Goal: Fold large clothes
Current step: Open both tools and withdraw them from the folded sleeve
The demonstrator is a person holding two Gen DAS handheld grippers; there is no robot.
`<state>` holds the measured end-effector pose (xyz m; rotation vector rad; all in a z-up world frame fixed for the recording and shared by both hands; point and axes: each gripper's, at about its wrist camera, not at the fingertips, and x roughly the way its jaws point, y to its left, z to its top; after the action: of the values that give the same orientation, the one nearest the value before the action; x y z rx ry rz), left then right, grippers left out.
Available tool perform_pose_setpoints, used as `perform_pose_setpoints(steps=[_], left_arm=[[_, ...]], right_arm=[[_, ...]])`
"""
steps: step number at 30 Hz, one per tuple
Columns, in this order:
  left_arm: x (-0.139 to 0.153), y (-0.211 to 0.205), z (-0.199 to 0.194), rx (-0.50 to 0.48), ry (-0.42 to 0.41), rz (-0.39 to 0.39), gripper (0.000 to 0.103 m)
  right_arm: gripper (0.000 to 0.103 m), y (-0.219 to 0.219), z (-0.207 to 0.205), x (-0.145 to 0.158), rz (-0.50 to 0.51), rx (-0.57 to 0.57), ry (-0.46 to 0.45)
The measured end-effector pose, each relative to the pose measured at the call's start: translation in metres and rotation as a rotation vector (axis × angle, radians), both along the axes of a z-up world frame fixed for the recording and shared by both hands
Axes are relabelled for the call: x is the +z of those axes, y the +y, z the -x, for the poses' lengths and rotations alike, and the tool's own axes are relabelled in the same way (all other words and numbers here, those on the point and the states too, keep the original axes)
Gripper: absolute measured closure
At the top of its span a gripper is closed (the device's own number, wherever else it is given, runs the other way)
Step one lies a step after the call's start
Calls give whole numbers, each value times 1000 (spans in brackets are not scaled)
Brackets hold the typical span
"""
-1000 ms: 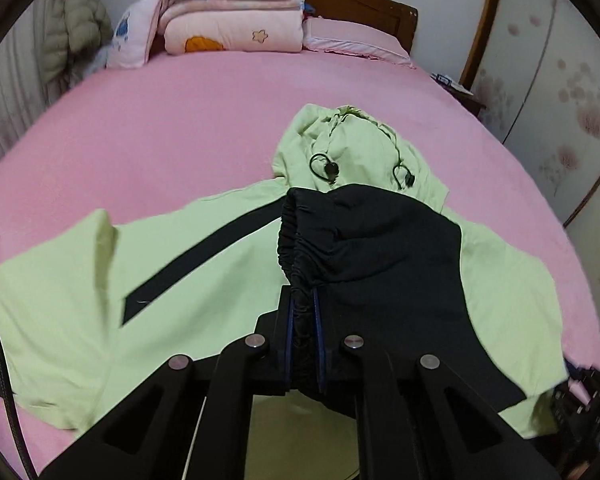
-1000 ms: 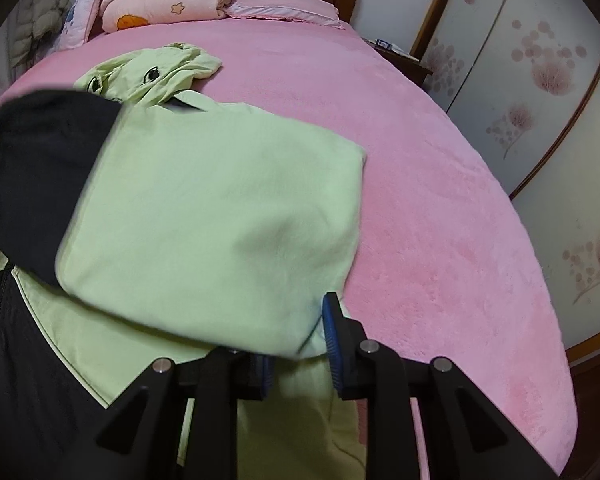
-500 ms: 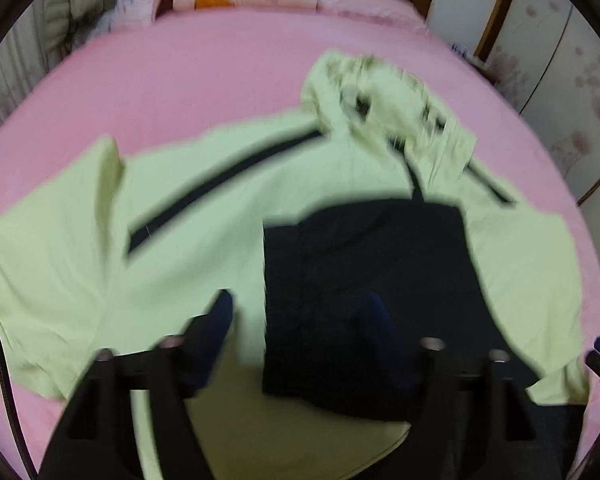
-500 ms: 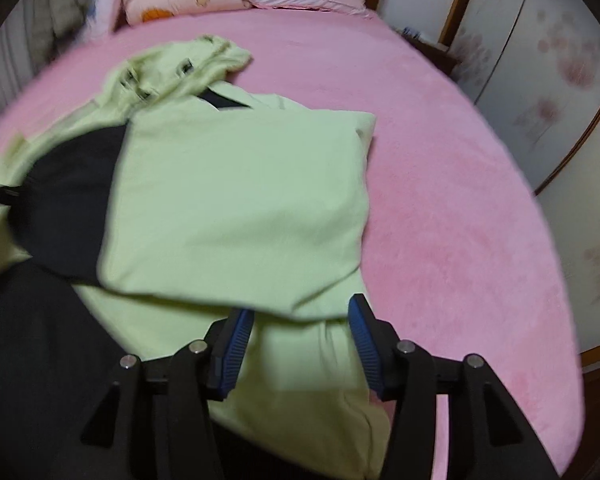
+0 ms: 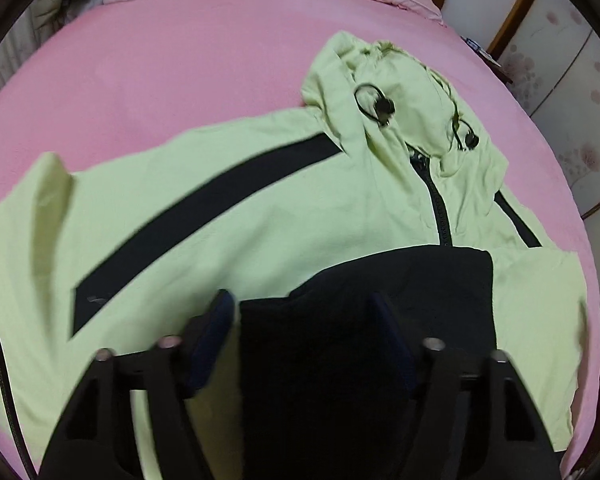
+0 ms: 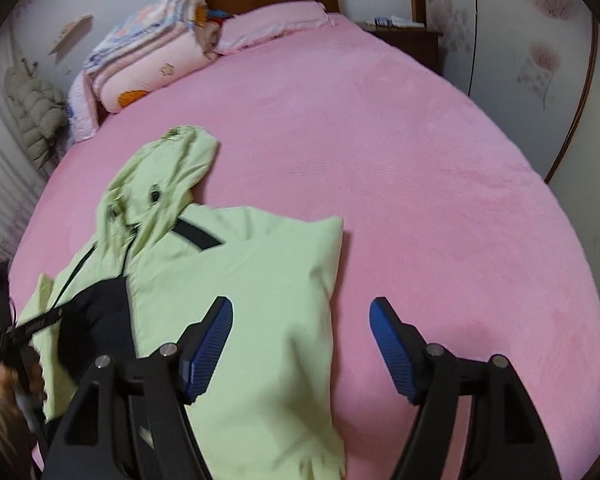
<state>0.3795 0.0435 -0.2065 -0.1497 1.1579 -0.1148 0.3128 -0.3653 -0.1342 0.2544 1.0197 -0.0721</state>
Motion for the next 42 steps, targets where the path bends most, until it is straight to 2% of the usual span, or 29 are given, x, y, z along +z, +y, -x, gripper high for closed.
perform_pose_setpoints(steps=[2,4,6,9,13,15,18,21,22,23,26,31,35,39,40,42], left_arm=[[-4,-5,-3,2,-17,-40,65],[-4,-8,-5,-13,-28,-44,74],[2,-11,-2,-13,-71,-80,75],[8,-17,5,-2,-130,-138,76],[-3,-22,12,32,-132,-173,76],[-6,-24,14,33,-131,-185,76],[0,-27,14,18,-118,-209,70],[12,-25,18,16,-105,-214,51],[20,-24,22,22,-106,-212,40],[28,-23,27,27,-118,-209,33],[54,-26,50,11,-167,-205,24],[84,-41,96,-39,-214,-169,12],[87,-49,122,-61,-213,-99,12],[64,-58,127,-54,-179,-74,12],[55,-59,127,-46,-167,-74,14],[39,-60,125,-40,-143,-80,23]], right_arm=[[32,-4,-20,-13,-12,-13,25],[32,-8,-37,-28,-39,-40,59],[34,-11,-47,-43,-44,-55,95],[94,-3,-56,-64,57,-27,159],[94,-6,-56,-78,167,-66,153],[98,-13,-56,-87,209,-93,177],[98,-18,-51,-84,211,-90,179],[94,-16,-38,-65,209,-83,155],[94,-14,-32,-56,199,-76,134],[94,-11,-24,-45,180,-64,107],[92,7,3,-14,146,-21,31],[76,56,48,23,116,77,-71],[76,93,78,27,72,146,-105],[76,120,91,3,65,183,-86],[76,122,90,-6,64,184,-66],[76,122,88,-25,57,174,-31]])
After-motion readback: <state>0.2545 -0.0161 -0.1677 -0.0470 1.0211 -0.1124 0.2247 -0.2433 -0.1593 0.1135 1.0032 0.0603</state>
